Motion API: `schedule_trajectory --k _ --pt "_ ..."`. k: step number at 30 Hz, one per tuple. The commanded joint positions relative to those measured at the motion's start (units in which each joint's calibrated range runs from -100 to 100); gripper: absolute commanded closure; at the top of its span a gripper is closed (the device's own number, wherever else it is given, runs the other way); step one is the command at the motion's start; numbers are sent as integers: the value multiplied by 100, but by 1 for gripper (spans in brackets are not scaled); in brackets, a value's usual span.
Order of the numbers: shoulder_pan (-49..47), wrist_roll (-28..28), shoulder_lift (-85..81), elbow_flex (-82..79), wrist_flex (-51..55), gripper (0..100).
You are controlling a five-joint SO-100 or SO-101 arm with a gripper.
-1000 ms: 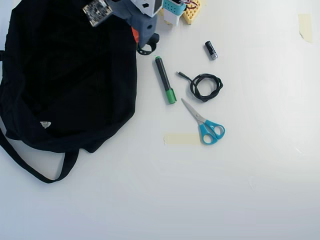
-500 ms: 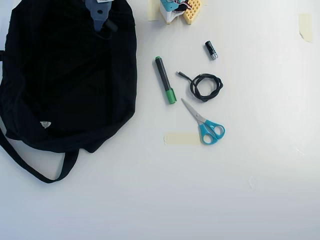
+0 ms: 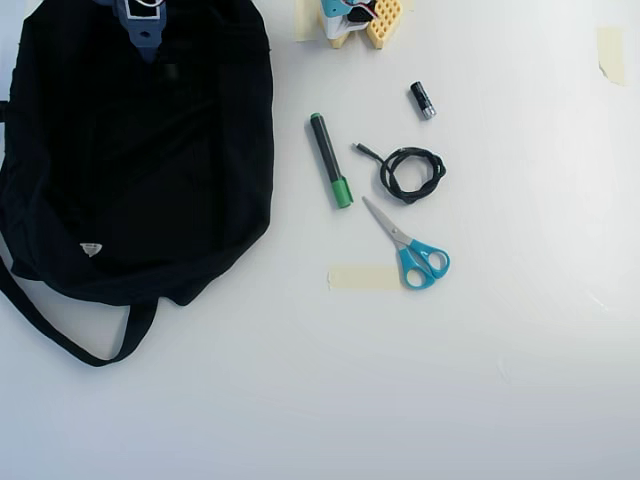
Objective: Put the bike light into the black bag
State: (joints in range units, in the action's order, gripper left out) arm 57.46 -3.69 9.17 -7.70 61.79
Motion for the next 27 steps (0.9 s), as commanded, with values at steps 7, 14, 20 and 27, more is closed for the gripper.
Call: schedule_trajectory --k 7,14,20,27 --pt "-3255 -161 -1042 2055 2107 80" --pt "-5559 -502 -1955 1759 2883 98" --pt "-5686 -413 -3141 204 2926 98" --pt "-6187 -413 -5382 -3030 1358 98"
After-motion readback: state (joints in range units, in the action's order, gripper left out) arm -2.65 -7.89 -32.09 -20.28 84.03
